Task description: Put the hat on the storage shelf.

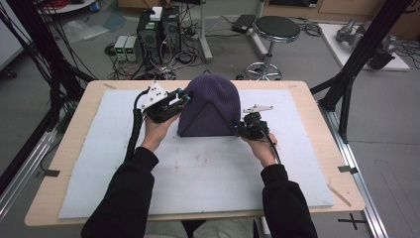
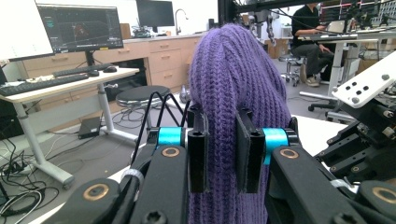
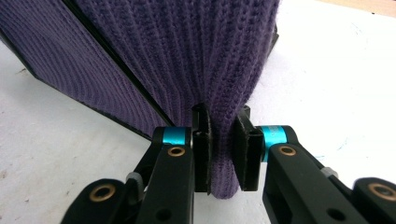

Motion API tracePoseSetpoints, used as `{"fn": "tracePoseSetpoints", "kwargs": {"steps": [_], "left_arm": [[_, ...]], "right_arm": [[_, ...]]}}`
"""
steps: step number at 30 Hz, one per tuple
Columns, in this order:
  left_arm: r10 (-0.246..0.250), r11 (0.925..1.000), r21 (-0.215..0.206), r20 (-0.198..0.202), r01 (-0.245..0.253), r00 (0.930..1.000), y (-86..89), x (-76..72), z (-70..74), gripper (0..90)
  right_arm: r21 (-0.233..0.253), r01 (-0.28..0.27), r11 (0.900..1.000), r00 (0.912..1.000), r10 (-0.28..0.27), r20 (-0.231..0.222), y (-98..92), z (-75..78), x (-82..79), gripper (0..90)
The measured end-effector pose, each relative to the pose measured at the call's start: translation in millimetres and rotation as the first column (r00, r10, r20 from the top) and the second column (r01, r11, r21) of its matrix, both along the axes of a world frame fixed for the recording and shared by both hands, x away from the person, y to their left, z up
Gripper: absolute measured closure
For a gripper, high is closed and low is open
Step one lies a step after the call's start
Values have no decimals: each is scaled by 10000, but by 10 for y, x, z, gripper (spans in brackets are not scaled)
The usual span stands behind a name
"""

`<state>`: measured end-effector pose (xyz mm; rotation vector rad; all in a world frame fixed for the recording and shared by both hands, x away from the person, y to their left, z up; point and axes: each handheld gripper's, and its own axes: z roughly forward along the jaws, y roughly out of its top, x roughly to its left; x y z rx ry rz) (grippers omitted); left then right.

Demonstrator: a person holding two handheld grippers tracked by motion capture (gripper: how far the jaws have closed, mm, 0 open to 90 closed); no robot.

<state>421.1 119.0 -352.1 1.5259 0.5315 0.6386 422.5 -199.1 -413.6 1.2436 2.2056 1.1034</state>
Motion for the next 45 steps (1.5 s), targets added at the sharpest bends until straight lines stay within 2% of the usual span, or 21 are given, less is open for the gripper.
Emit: {"fn": "tracePoseSetpoints", "kwargs": {"steps": [4, 7, 8, 9, 11, 13, 14, 15, 19, 20, 21, 22, 26, 29, 31, 32, 33, 35, 40, 42, 45], "left_arm": [[64, 10000, -7, -9, -64, 10000, -1, 1, -1, 772], [123, 9999, -46, -46, -123, 9999, -1, 5, -5, 716], [171, 9998, -131, -137, -173, 9998, 0, 6, -6, 716], [201, 9996, -204, -249, -207, 9995, 7, 12, -8, 620], [315, 9982, -487, -650, -347, 9974, 11, 21, -11, 478], [450, 9977, -460, -861, -491, 9953, 10, 17, -9, 429], [483, 9979, -383, -934, -521, 9945, 9, 15, -9, 335], [515, 9978, -362, -993, -553, 9937, 8, 14, -10, 335], [479, 9968, -588, -1045, -543, 9934, 30, -1, 18, 260], [520, 9964, -613, -1007, -584, 9936, 36, -10, 32, 254], [535, 9966, -581, -944, -592, 9941, 43, -20, 47, 254], [556, 9965, -572, -924, -610, 9942, 49, -32, 60, 253], [628, 9956, -613, -1208, -706, 9907, 114, -80, 101, 252], [858, 9943, -532, -1203, -928, 9890, 178, -152, 95, 251], [838, 9943, -557, -1261, -914, 9885, 229, -200, 87, 237], [718, 9947, -635, -1303, -806, 9889, 258, -224, 83, 237], [579, 9951, -720, -1390, -684, 9886, 284, -245, 79, 210], [603, 9952, -682, -1453, -708, 9875, 326, -290, 76, 201], [1088, 9901, -752, -1249, -1187, 9862, 476, -395, 92, 201], [1268, 9879, -730, -1294, -1370, 9834, 548, -422, 92, 201], [1559, 9835, -707, -1382, -1667, 9781, 660, -470, 76, 201]], "right_arm": [[43, -20, 10000, 10000, 20, -21, -3, 2, 0, 791], [190, -210, 9996, 9995, 214, -228, -14, 5, 1, 597], [190, -210, 9996, 9995, 214, -228, -14, 5, 1, 597], [333, -147, 9993, 9984, 165, -537, -29, -2, 12, 454], [517, -195, 9985, 9969, 233, -745, -50, -14, 22, 389], [620, -124, 9980, 9962, 176, -848, -64, -13, 25, 358], [886, -89, 9960, 9959, 169, -891, -93, 3, 24, 314], [886, -89, 9960, 9959, 169, -891, -93, 3, 24, 314], [1189, 37, 9929, 9982, 35, -601, -140, 73, -12, 217], [1144, 274, 9931, 9990, -231, -392, -164, 109, -35, 163], [1144, 274, 9931, 9990, -231, -392, -164, 109, -35, 163], [1129, 499, 9924, 9987, -492, -96, -196, 150, -61, 127], [1302, 692, 9891, 9969, -734, 277, -270, 246, -139, 116], [1324, 820, 9878, 9949, -890, 483, -316, 299, -197, 112], [1261, 1384, 9823, 9870, -1473, 641, -392, 356, -266, 111], [1261, 1384, 9823, 9870, -1473, 641, -392, 356, -266, 111], [1411, 1832, 9729, 9785, -1943, 693, -457, 372, -291, 110], [1489, 2204, 9640, 9686, -2343, 830, -519, 383, -321, 111], [1606, 2573, 9529, 9543, -2767, 1132, -625, 408, -386, 110], [1635, 2833, 9450, 9420, -3062, 1377, -683, 417, -440, 111], [1658, 2903, 9425, 9382, -3144, 1445, -722, 408, -471, 111]]}}
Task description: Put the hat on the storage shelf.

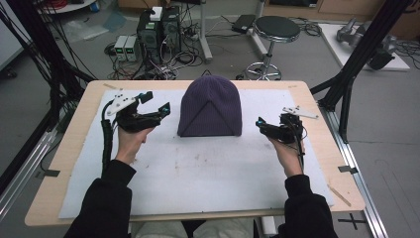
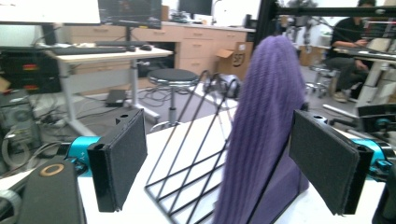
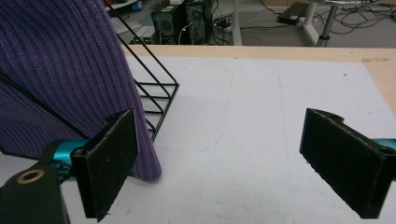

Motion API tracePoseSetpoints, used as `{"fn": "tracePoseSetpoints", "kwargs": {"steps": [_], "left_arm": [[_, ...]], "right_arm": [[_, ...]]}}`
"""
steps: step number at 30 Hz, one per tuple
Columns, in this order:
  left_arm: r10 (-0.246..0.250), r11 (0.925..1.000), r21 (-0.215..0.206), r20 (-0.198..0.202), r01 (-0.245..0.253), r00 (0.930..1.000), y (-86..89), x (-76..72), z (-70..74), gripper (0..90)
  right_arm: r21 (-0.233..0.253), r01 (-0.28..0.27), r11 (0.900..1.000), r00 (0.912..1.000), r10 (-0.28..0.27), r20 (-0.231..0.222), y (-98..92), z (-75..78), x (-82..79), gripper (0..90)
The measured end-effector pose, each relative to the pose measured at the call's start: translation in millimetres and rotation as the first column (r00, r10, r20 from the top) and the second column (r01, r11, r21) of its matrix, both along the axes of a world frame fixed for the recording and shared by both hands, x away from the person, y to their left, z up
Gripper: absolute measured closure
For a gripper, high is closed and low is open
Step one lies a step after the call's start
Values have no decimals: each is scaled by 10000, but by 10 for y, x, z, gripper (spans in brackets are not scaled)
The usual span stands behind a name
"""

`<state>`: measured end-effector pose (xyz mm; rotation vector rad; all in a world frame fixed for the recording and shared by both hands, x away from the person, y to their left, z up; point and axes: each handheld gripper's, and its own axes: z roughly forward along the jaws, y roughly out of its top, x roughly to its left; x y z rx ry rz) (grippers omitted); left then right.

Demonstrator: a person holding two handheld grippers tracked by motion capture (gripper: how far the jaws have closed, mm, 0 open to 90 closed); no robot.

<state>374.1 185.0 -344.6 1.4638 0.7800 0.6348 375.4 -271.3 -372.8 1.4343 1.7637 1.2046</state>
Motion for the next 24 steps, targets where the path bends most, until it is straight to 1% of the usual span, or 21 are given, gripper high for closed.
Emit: {"fn": "tracePoseSetpoints", "kwargs": {"steps": [2, 3, 4, 5, 6, 7, 8, 10, 13, 14, 15, 16, 17, 18, 19, 20, 21, 22, 23, 24], "left_arm": [[276, 9996, -15, 7, -276, 9996, 79, -46, -13, 201], [413, 9991, -97, 26, -413, 9991, 116, -68, -24, 201], [527, 9986, -77, 3, -527, 9986, 157, -89, -33, 201], [675, 9977, -69, -69, -676, 9977, 193, -106, -44, 201], [833, 9965, -64, -177, -834, 9964, 229, -122, -58, 201], [1022, 9947, -35, -259, -1023, 9944, 262, -138, -76, 201], [1157, 9933, 7, -295, -1157, 9928, 293, -156, -93, 199], [1448, 9894, -18, -346, -1449, 9889, 351, -201, -129, 198], [1823, 9831, -119, -367, -1829, 9826, 428, -280, -183, 199], [1923, 9810, -171, -469, -1933, 9802, 453, -310, -204, 199], [2031, 9787, -155, -632, -2045, 9771, 475, -341, -229, 199], [2202, 9752, -40, -729, -2211, 9727, 494, -374, -260, 199], [2352, 9719, 33, -717, -2355, 9693, 516, -409, -298, 199], [2473, 9688, -10, -708, -2480, 9663, 541, -446, -337, 199], [2638, 9643, -40, -665, -2646, 9623, 567, -482, -375, 199], [2798, 9597, -96, -574, -2808, 9583, 594, -516, -411, 199], [2901, 9565, -163, -491, -2911, 9558, 623, -547, -443, 199], [2929, 9556, -210, -369, -2938, 9554, 649, -579, -475, 199], [2988, 9539, -202, -257, -2993, 9540, 668, -611, -504, 198], [3074, 9515, -85, -147, -3076, 9515, 688, -645, -530, 194]], "right_arm": [[47, 78, 10000, 9999, -78, 64, -40, -21, -36, 111], [-80, 128, 9999, 9999, -127, 103, -59, -31, -50, 111], [-58, 187, 9998, 9996, -186, 223, -77, -42, -72, 111], [41, 332, 9994, 9990, -333, 304, -114, -65, -113, 111], [41, 332, 9994, 9990, -333, 304, -114, -65, -113, 111], [164, 438, 9989, 9983, -444, 372, -151, -91, -154, 111], [137, 491, 9987, 9977, -497, 464, -169, -106, -173, 111], [131, 549, 9984, 9974, -555, 460, -178, -113, -195, 111], [98, 658, 9978, 9940, -664, 868, -211, -143, -263, 111], [175, 673, 9976, 9930, -686, 958, -224, -168, -297, 111], [175, 673, 9976, 9930, -686, 958, -224, -168, -297, 111], [178, 681, 9975, 9906, -698, 1180, -233, -201, -337, 111], [213, 661, 9976, 9897, -683, 1255, -235, -215, -361, 111], [208, 667, 9976, 9881, -689, 1377, -237, -230, -386, 111], [208, 667, 9976, 9881, -689, 1377, -237, -230, -386, 111], [116, 666, 9977, 9857, -676, 1543, -242, -246, -408, 111], [81, 670, 9977, 9836, -674, 1675, -245, -261, -432, 111], [78, 689, 9976, 9816, -692, 1782, -243, -277, -455, 111], [23, 758, 9971, 9773, -748, 1983, -242, -307, -490, 111], [-44, 783, 9969, 9749, -756, 2095, -242, -324, -498, 111]]}}
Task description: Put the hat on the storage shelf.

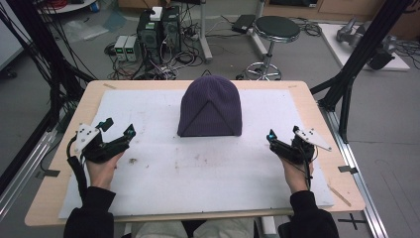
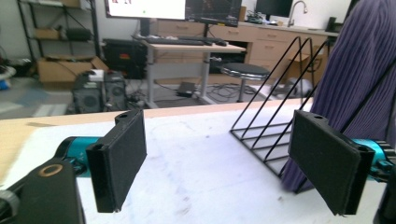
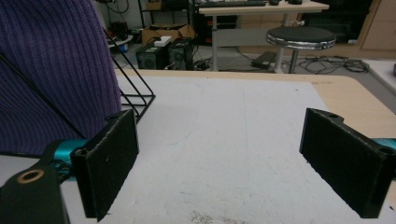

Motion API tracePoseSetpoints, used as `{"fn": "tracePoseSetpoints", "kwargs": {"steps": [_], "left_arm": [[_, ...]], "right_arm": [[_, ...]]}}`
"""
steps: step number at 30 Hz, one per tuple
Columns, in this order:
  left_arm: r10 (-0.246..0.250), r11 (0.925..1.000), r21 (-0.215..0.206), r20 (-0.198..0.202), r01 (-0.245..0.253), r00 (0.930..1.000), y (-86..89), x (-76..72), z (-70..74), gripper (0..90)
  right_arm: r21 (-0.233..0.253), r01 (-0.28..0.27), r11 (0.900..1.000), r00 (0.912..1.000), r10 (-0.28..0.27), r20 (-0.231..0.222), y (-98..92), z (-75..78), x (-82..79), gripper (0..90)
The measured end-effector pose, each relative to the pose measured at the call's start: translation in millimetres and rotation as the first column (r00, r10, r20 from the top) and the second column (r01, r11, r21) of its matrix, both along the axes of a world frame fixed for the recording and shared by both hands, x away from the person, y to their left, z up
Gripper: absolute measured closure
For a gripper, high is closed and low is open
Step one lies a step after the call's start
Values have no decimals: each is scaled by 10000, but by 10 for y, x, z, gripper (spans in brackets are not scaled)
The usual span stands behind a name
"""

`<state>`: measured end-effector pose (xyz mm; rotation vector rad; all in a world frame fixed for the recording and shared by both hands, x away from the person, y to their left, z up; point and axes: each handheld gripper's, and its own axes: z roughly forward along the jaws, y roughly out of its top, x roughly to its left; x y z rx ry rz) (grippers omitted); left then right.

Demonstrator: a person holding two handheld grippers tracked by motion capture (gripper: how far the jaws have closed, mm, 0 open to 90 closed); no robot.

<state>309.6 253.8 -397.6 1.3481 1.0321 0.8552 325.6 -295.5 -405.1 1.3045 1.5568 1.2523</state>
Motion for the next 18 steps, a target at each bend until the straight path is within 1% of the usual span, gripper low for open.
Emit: {"fn": "tracePoseSetpoints", "kwargs": {"steps": [2, 4, 5, 6, 7, 8, 9, 10, 11, 13, 15, 16, 17, 18], "left_arm": [[143, 9998, 114, 178, -145, 9997, 34, -71, -48, 193], [386, 9991, 189, 349, -392, 9986, 64, -131, -88, 193], [571, 9982, 149, 374, -577, 9977, 71, -157, -107, 184], [776, 9968, 135, 419, -783, 9961, 79, -180, -125, 184], [907, 9957, 134, 421, -914, 9950, 90, -194, -140, 182], [1023, 9945, 163, 367, -1030, 9941, 103, -202, -147, 182], [1170, 9929, 149, 358, -1176, 9925, 116, -210, -151, 181], [1279, 9917, 107, 413, -1284, 9909, 130, -222, -158, 179], [1359, 9906, 99, 439, -1364, 9898, 141, -234, -167, 179], [1530, 9878, 213, 442, -1541, 9872, 152, -254, -202, 181], [1599, 9865, 298, 349, -1610, 9865, 173, -265, -250, 182], [1654, 9858, 231, 298, -1661, 9858, 184, -272, -273, 182], [1671, 9857, 186, 232, -1676, 9857, 198, -279, -287, 184], [1707, 9852, 112, 218, -1710, 9851, 211, -281, -297, 184]], "right_arm": [[-38, 36, 10000, 10000, -36, 31, 2, -13, -9, 111], [-82, 37, 10000, 9999, -36, 149, 6, -37, -13, 111], [-74, 81, 9999, 9995, -78, 317, 19, -60, -22, 112], [-74, 81, 9999, 9995, -78, 317, 19, -60, -22, 112], [-118, 126, 9999, 9987, -120, 486, 34, -78, -36, 111], [-118, 126, 9999, 9987, -120, 486, 34, -78, -36, 111], [-235, 164, 9996, 9979, -149, 630, 37, -84, -42, 111], [-264, 216, 9994, 9977, -198, 651, 48, -82, -53, 111], [-365, 235, 9991, 9967, -206, 779, 54, -79, -60, 111], [-436, 292, 9986, 9946, -247, 1004, 67, -74, -72, 111], [-409, 306, 9987, 9937, -260, 1086, 74, -78, -65, 111], [-374, 392, 9985, 9944, -354, 991, 85, -84, -64, 111], [-474, 491, 9977, 9946, -445, 938, 91, -93, -59, 111], [-445, 500, 9978, 9944, -455, 959, 101, -111, -64, 112]]}}
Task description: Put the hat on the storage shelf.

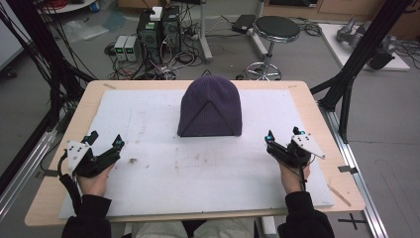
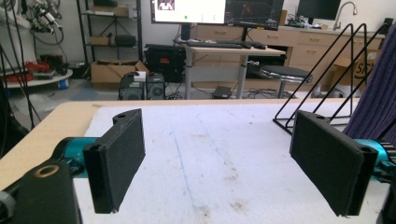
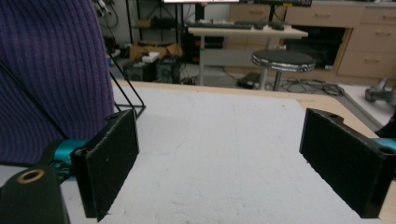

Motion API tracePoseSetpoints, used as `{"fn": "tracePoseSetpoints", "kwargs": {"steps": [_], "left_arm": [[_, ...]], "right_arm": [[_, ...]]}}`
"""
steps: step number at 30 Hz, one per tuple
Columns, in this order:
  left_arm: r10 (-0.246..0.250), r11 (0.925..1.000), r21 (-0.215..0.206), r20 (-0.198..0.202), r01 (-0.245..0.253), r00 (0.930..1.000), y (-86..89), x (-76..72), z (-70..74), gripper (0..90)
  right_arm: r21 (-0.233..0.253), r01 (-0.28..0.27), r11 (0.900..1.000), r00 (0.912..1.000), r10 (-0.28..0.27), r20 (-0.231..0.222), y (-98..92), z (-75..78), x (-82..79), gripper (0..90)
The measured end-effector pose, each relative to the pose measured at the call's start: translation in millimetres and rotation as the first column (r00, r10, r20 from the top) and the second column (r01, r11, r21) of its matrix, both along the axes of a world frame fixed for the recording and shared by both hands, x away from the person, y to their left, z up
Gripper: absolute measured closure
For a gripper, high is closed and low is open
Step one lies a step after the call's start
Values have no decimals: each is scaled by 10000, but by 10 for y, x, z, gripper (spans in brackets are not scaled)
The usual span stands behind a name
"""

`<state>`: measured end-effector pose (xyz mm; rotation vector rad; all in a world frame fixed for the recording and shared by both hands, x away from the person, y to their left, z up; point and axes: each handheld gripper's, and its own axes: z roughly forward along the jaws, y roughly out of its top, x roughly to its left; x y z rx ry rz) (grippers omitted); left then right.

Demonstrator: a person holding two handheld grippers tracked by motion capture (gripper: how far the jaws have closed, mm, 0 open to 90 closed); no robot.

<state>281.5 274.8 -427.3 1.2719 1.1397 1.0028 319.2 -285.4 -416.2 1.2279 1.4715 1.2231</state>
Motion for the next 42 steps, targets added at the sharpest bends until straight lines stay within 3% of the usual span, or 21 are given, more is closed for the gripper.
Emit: {"fn": "tracePoseSetpoints", "kwargs": {"steps": [1, 4, 8, 13, 17, 27, 34, 42], "left_arm": [[55, 10000, -41, -50, -55, 10000, 10, -8, -3, 184], [137, 9999, -60, 37, -136, 9999, 28, -23, -2, 185], [260, 9996, -64, 56, -260, 9996, 42, -39, -22, 184], [353, 9994, -56, 77, -352, 9993, 36, -41, -56, 184], [322, 9995, -60, 81, -322, 9994, 40, -43, -63, 184], [340, 9994, -115, 63, -340, 9994, 58, -45, -71, 185], [261, 9995, -190, 43, -260, 9996, 52, -43, -75, 187], [215, 9995, -245, -29, -216, 9998, 54, -49, -85, 192]], "right_arm": [[109, -9, 9999, 9999, 8, 101, -3, -28, -9, 113], [520, -143, 9985, 9997, 153, -189, -37, -85, -13, 113], [793, 28, 9968, 10000, -27, -7, -69, -99, -26, 112], [365, 19, 9993, 9993, -33, 367, -32, -91, -52, 112], [451, 78, 9990, 9974, -110, 711, -21, -74, -72, 113], [432, 162, 9989, 9987, -182, 466, -26, -90, -53, 112], [833, 212, 9963, 9989, -245, 391, -71, -114, -50, 113], [808, 28, 9967, 9998, -44, 196, -64, -131, -39, 113]]}}
